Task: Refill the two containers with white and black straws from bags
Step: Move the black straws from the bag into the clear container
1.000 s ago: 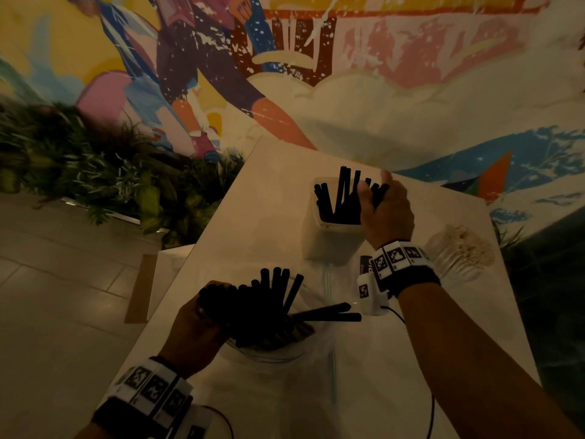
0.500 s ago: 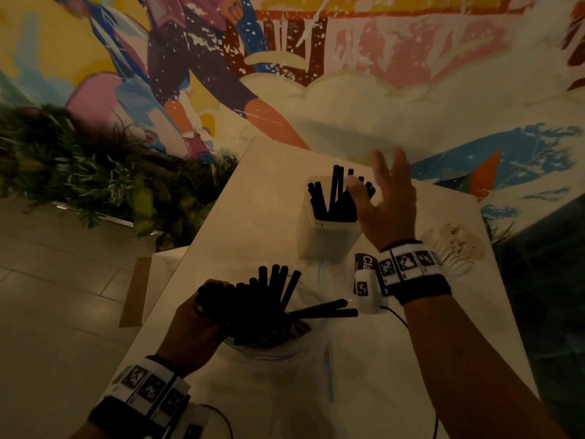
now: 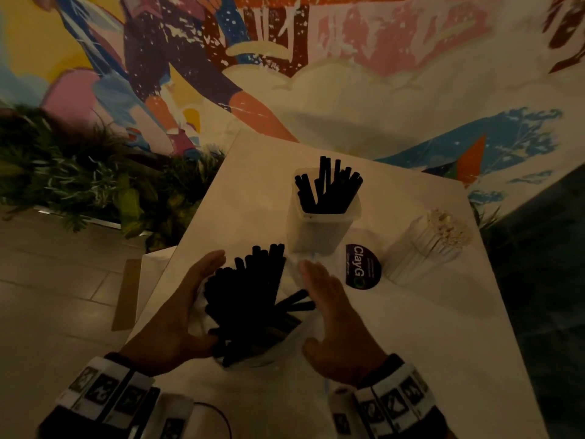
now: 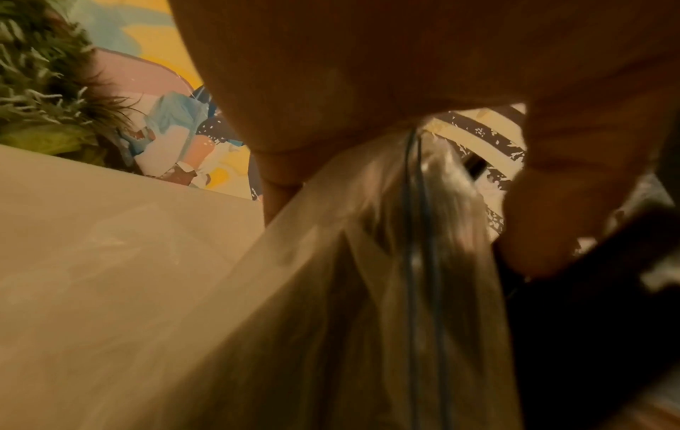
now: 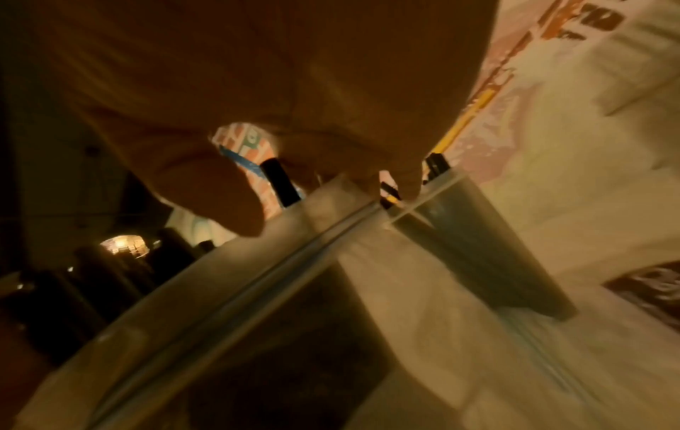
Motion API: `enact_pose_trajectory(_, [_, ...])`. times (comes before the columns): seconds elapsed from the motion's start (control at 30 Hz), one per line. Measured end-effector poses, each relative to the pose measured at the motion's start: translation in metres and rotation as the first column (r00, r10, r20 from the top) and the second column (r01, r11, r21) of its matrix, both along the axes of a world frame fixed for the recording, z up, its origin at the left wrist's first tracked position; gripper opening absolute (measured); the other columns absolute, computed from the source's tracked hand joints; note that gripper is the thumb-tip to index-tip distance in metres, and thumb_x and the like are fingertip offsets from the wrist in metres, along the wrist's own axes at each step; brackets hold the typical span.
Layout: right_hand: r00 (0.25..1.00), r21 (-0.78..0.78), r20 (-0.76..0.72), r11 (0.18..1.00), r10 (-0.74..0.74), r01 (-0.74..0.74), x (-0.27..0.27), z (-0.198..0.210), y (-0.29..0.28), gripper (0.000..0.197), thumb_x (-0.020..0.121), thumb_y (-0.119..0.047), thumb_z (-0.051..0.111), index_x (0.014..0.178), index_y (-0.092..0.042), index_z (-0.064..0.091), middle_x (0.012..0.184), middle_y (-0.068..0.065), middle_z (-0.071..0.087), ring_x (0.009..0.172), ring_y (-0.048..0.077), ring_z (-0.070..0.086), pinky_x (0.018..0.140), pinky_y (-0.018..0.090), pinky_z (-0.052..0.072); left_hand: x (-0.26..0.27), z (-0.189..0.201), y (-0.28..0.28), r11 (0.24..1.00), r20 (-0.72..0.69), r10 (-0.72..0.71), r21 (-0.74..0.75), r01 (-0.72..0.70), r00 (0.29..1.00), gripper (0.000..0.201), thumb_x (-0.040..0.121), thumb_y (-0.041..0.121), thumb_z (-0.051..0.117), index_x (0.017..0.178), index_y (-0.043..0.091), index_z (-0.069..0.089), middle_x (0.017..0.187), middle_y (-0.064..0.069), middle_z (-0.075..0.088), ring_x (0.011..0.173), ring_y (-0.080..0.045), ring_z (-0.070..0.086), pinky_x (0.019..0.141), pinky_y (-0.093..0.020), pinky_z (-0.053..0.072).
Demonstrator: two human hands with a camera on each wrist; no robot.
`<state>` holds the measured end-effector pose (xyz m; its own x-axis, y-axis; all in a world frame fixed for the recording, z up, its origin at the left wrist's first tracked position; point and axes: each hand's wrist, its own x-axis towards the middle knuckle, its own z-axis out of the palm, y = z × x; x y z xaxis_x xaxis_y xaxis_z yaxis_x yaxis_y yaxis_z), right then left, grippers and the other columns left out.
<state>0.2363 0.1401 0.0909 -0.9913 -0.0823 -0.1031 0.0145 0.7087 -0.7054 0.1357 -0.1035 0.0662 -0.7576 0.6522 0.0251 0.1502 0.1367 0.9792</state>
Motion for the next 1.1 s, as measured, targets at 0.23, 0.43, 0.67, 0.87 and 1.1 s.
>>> enact_pose_trajectory(0.23, [0.962,0.096,-0.258,0.994,0.084,-0.061,-0.013,-0.015,-0.036,0.089,0.087,-0.028,0.053,0.150,-0.030,-0.010,0.160,-0.008,0.003,0.148,0.011,-0.001,0.122,0.041,0.007,0.016,0.017,0.021,0.995,0.055,-0.091,-0.028,0.093,0.994,0.125,0.036,0.009,0.093,0.137,0.035,0.025,0.133,0.031,0.043,0.123,0.009,0.043,0.094,-0.005,0.039])
enact_pose_trajectory(0.43, [0.976,-0.309,-0.150,0.945,-0.157,0.104,-0.017,-0.029,-0.033,0.075,0.090,-0.034,0.053,0.148,-0.042,0.006,0.131,-0.030,0.048,0.116,-0.011,0.050,0.099,0.014,0.044,0.014,0.002,0.022,0.998,-0.060,0.056,0.033,-0.054,0.997,0.087,0.049,0.030,0.088,0.126,0.034,0.047,0.131,0.016,0.052,0.120,-0.002,0.050,0.095,-0.011,0.042])
enact_pose_trajectory(0.67, [0.886,-0.455,-0.267,0.860,-0.379,0.230,-0.014,-0.038,-0.025,0.026,0.081,-0.015,0.068,0.101,-0.032,0.069,0.092,-0.033,0.066,0.091,-0.009,0.063,0.078,0.008,0.048,0.013,-0.008,0.021,0.983,-0.173,0.183,0.063,-0.175,0.968,0.057,0.060,0.032,0.074,0.114,0.032,0.055,0.116,0.015,0.061,0.111,-0.003,0.057,0.094,-0.016,0.046])
enact_pose_trajectory(0.87, [0.902,-0.505,-0.206,0.831,-0.380,0.235,-0.023,-0.037,-0.018,0.008,0.078,-0.019,0.068,0.083,-0.024,0.063,0.079,-0.008,0.067,0.077,0.005,0.063,0.071,0.015,0.049,0.017,-0.015,0.022,0.977,-0.168,0.203,0.096,-0.189,0.965,0.049,0.062,0.032,0.071,0.108,0.035,0.056,0.107,0.014,0.064,0.101,-0.004,0.062,0.086,-0.014,0.049])
enact_pose_trajectory(1.1, [0.730,-0.631,-0.375,0.735,-0.571,0.250,-0.024,-0.032,-0.009,0.032,0.080,0.003,0.066,0.073,-0.022,0.048,0.084,-0.012,0.064,0.079,0.013,0.062,0.076,0.021,0.050,0.015,-0.019,0.020,0.970,-0.134,0.217,0.138,-0.198,0.967,0.057,0.057,0.050,0.078,0.105,0.028,0.057,0.104,0.010,0.064,0.098,-0.007,0.062,0.083,-0.013,0.049])
